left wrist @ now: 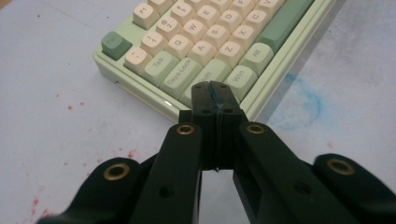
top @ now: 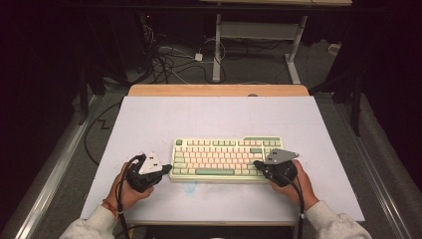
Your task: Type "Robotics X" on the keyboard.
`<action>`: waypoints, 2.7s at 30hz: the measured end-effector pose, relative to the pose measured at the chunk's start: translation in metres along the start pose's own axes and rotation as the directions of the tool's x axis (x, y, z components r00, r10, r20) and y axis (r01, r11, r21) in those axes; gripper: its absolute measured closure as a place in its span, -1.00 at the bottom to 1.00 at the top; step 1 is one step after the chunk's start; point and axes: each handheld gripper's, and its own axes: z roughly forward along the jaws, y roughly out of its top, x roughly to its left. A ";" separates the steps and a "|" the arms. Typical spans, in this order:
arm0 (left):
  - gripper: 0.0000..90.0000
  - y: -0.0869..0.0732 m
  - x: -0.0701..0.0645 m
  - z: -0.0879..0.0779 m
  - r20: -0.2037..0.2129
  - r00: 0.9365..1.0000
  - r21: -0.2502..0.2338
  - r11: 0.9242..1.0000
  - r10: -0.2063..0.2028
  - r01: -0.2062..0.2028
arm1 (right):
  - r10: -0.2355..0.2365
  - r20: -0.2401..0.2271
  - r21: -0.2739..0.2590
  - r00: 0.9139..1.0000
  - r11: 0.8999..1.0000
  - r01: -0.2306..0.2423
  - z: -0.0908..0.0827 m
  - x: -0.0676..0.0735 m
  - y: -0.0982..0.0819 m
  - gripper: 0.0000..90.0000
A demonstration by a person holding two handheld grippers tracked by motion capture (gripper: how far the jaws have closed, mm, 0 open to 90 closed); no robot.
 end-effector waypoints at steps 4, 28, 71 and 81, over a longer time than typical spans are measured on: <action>0.96 0.010 0.001 0.003 0.003 1.000 -0.006 1.000 0.009 -0.009 | -0.007 0.003 0.003 1.000 1.000 0.007 0.000 0.000 0.001 1.00; 0.95 0.052 -0.002 0.035 0.087 0.993 0.050 0.995 0.082 -0.086 | -0.008 0.007 0.002 1.000 1.000 0.008 0.000 0.001 0.000 1.00; 0.92 0.067 -0.009 0.065 0.127 0.985 0.110 0.985 0.120 -0.134 | -0.013 0.007 0.001 1.000 1.000 0.013 0.000 0.001 0.000 1.00; 0.95 0.066 -0.012 0.063 0.108 0.985 0.092 0.985 0.134 -0.144 | -0.021 0.012 0.008 1.000 1.000 0.021 0.000 0.002 0.001 1.00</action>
